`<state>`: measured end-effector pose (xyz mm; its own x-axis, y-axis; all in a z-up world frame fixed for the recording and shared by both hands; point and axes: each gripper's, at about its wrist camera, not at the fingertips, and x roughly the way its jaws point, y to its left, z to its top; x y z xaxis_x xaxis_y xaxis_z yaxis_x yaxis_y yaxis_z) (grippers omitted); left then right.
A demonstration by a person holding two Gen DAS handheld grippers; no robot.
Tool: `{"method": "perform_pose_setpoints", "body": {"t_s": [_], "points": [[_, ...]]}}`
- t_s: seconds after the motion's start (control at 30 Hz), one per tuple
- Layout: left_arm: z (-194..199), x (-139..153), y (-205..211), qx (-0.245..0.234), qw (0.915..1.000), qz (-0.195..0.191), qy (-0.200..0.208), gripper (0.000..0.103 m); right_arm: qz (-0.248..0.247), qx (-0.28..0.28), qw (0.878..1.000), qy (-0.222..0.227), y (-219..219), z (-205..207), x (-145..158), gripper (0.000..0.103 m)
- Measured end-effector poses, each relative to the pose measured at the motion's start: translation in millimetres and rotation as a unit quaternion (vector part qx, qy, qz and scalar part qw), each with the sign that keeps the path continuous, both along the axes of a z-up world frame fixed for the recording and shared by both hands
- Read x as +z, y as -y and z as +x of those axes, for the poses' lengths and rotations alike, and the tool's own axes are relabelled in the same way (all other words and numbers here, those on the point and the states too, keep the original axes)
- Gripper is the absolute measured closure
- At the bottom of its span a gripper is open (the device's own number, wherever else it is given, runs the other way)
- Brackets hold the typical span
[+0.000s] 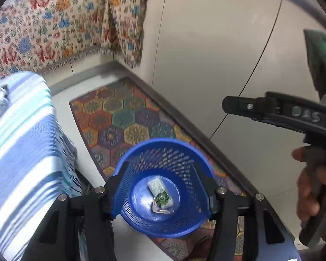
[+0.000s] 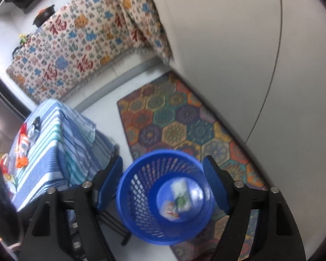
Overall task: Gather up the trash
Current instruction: 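Carry the milk carton and paper wrapper to the blue wastebasket and release both, then return both tools to the table above the remaining trash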
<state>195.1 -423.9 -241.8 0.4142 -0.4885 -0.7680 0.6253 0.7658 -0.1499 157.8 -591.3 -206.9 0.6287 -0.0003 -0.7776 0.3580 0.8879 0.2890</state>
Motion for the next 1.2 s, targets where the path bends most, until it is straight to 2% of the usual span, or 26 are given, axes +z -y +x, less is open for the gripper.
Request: {"method": "perform_pose_setpoints", "body": {"t_s": [0.1, 0.17, 0.23, 0.33, 0.37, 0.4, 0.47, 0.53, 0.63, 0.77, 0.87, 0.93, 1.1, 1.2], "points": [[-12.9, 22.1, -20.2, -0.008, 0.9995, -0.026, 0.017, 0.039, -0.040, -0.001, 0.999, 0.028, -11.9, -6.3, 20.1, 0.010], [-20.2, 36.4, -37.2, -0.002, 0.9988, -0.044, 0.019, 0.039, -0.052, 0.001, 0.997, 0.050, -22.1, -10.4, 32.6, 0.007], [-27.1, 46.8, -59.2, 0.000, 0.9982, -0.059, -0.002, 0.039, -0.057, 0.013, 0.996, 0.072, -38.3, -13.0, 44.6, 0.006], [-38.0, 57.5, -94.7, 0.008, 0.9984, -0.052, -0.019, 0.039, -0.070, 0.048, 0.991, 0.099, -69.4, -16.2, 58.6, 0.006], [-42.8, 61.1, -110.4, 0.021, 0.9984, -0.051, -0.015, 0.031, -0.076, 0.063, 0.989, 0.106, -82.3, -17.1, 62.7, 0.006], [-48.1, 63.3, -123.8, 0.039, 0.9982, -0.045, -0.008, 0.018, -0.080, 0.076, 0.987, 0.114, -95.9, -17.2, 66.2, 0.006], [-58.1, 68.7, -153.5, 0.074, 0.9966, -0.027, 0.023, 0.013, -0.087, 0.107, 0.983, 0.125, -125.4, -15.7, 72.1, 0.006], [-65.1, 69.2, -177.3, 0.081, 0.9960, -0.016, 0.034, 0.013, -0.096, 0.140, 0.976, 0.133, -159.6, -12.6, 75.9, 0.006], [-71.9, 70.2, -222.4, 0.102, 0.9938, -0.009, 0.043, 0.013, -0.108, 0.197, 0.965, 0.132, -211.0, -4.9, 72.9, 0.006], [-70.3, 61.0, -282.8, 0.144, 0.9888, 0.001, 0.038, 0.013, -0.092, 0.255, 0.957, 0.109, -273.4, 1.0, 56.6, 0.006], [-64.5, 52.9, -323.8, 0.187, 0.9810, 0.032, 0.041, 0.013, -0.076, 0.289, 0.951, 0.080, -312.8, 2.2, 40.7, 0.006], [-64.7, 50.4, -356.7, 0.214, 0.9749, 0.045, 0.042, 0.013, -0.082, 0.313, 0.944, 0.070, -340.2, -5.9, 31.1, 0.006], [-60.7, 49.0, -428.9, 0.271, 0.9607, 0.045, 0.039, 0.013, -0.105, 0.341, 0.932, 0.071, -377.5, -13.7, 23.6, 0.006], [-48.8, 41.7, -456.7, 0.285, 0.9572, 0.044, 0.022, 0.013, -0.103, 0.346, 0.931, 0.059, -387.2, -6.7, 16.0, 0.006]]}}
